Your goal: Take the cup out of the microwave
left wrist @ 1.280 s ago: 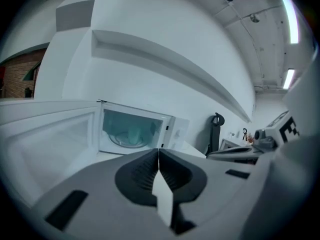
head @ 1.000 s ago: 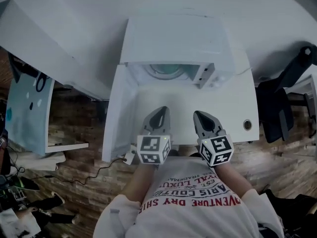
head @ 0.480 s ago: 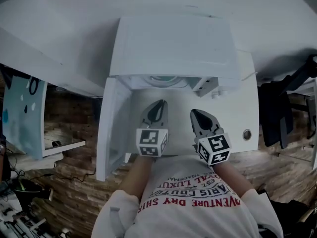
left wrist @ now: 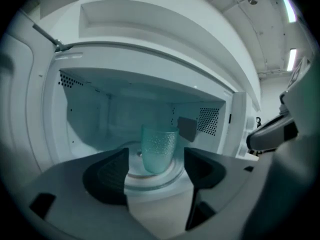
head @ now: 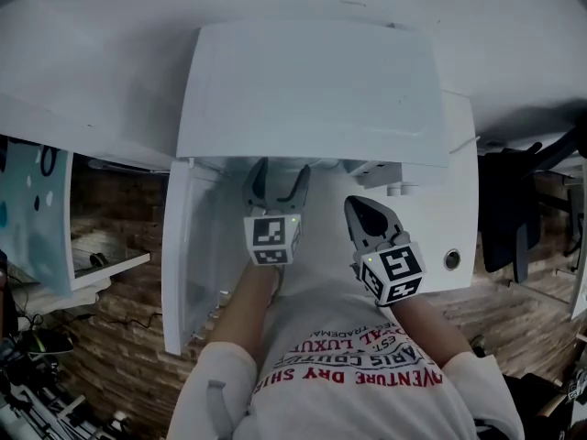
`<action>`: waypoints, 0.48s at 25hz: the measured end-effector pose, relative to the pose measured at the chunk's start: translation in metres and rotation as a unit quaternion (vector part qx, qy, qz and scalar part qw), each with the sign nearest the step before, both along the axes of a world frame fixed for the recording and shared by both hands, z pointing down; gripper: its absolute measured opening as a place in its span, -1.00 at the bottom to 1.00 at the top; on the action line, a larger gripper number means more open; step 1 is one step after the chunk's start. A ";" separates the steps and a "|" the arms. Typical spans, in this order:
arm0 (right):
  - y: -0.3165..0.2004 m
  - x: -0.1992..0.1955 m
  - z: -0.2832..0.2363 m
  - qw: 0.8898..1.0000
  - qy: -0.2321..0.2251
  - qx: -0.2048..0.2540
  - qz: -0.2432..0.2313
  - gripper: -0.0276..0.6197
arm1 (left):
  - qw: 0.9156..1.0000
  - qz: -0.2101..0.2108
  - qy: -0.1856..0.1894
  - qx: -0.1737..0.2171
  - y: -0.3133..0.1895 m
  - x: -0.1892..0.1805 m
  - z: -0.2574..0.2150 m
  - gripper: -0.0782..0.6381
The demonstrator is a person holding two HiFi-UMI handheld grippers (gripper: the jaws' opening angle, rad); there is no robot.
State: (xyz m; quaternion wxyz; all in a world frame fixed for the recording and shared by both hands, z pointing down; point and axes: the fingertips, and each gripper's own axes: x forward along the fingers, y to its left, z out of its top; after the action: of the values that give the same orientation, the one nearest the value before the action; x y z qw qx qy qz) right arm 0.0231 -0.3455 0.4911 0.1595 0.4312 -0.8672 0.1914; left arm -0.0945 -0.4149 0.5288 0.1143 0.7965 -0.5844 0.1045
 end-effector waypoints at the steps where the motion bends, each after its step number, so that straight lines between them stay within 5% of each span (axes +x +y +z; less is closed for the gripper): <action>1: -0.001 0.000 0.003 1.000 0.000 -0.004 -0.001 -0.88 | 1.000 0.001 -0.003 0.005 -0.006 0.001 0.000 0.16; 12: -0.003 -0.001 0.027 0.999 -0.005 -0.038 0.006 -0.88 | 0.999 0.033 -0.020 -0.001 -0.054 0.022 0.010 0.30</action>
State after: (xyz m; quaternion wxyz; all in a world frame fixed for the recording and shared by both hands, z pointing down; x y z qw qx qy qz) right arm 0.0221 -0.3485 0.5185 0.1705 0.4294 -0.8573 0.2271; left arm -0.0729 -0.4689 0.5387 0.1000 0.8132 -0.5595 0.1251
